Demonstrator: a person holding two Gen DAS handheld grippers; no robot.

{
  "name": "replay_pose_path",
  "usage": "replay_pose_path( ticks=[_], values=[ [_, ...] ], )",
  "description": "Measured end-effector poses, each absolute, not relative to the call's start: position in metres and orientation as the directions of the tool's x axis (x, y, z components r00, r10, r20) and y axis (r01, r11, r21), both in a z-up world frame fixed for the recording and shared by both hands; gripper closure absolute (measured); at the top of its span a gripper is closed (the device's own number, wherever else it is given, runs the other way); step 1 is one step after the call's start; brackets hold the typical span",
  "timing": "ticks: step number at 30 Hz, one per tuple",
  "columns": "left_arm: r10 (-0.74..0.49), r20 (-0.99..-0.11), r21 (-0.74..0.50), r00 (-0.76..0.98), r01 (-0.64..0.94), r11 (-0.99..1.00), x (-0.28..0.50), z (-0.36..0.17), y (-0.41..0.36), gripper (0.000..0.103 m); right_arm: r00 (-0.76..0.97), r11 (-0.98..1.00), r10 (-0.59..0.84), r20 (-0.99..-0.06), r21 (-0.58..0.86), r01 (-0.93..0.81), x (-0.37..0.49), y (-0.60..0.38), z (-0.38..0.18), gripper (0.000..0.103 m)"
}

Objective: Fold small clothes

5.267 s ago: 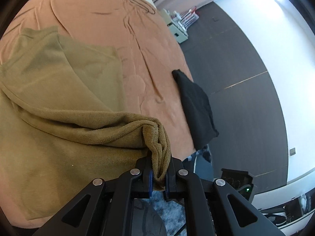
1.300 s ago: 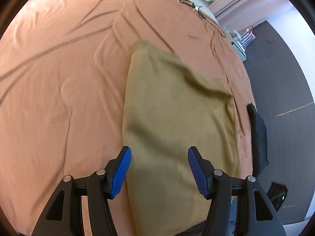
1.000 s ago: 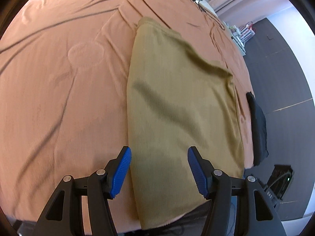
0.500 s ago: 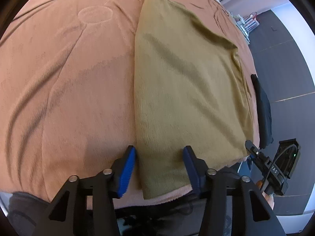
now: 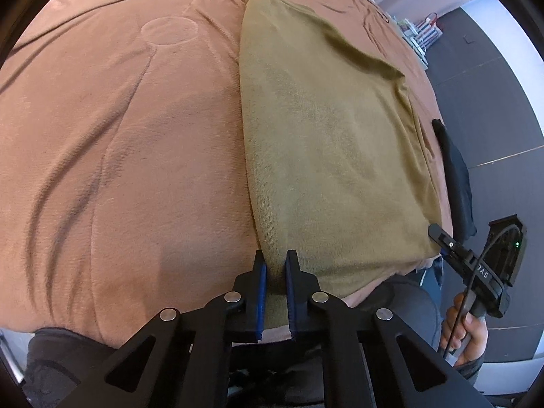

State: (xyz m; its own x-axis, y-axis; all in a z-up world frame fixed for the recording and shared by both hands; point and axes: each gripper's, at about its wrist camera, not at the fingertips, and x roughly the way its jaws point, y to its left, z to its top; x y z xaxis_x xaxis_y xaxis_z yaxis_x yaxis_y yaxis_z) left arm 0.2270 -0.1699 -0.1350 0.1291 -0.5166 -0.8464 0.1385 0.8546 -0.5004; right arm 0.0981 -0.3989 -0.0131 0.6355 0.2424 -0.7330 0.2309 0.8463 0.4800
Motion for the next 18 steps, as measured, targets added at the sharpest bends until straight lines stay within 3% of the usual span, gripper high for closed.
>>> replay_pose_path(
  ticks=[5,9,13,16,18],
  values=[
    [-0.515,-0.848,-0.496,0.126,0.151,0.855,0.226,-0.133,-0.168,0.092,0.604,0.857,0.249,-0.757,0.462,0.226,0.103,-0.394,-0.022,0.073],
    [-0.507,-0.853,-0.485,0.125,0.172,0.857,0.228,-0.128,-0.17,0.093,0.592,0.865,0.265,-0.762,0.458,0.203,0.1,-0.39,-0.02,0.086],
    [-0.515,-0.851,-0.493,0.101,0.182,0.851,0.233,-0.127,-0.168,0.091,0.568,0.879,0.281,-0.773,0.445,0.17,0.097,-0.389,-0.016,0.087],
    [-0.503,-0.86,-0.488,0.085,0.155,0.859,0.24,-0.126,-0.169,0.078,0.566,0.878,0.287,-0.773,0.449,0.167,0.098,-0.391,-0.009,0.087],
    [-0.517,-0.849,-0.498,0.104,0.168,0.851,0.245,-0.122,-0.171,0.06,0.582,0.864,0.299,-0.757,0.474,0.173,0.098,-0.397,-0.003,0.083]
  ],
)
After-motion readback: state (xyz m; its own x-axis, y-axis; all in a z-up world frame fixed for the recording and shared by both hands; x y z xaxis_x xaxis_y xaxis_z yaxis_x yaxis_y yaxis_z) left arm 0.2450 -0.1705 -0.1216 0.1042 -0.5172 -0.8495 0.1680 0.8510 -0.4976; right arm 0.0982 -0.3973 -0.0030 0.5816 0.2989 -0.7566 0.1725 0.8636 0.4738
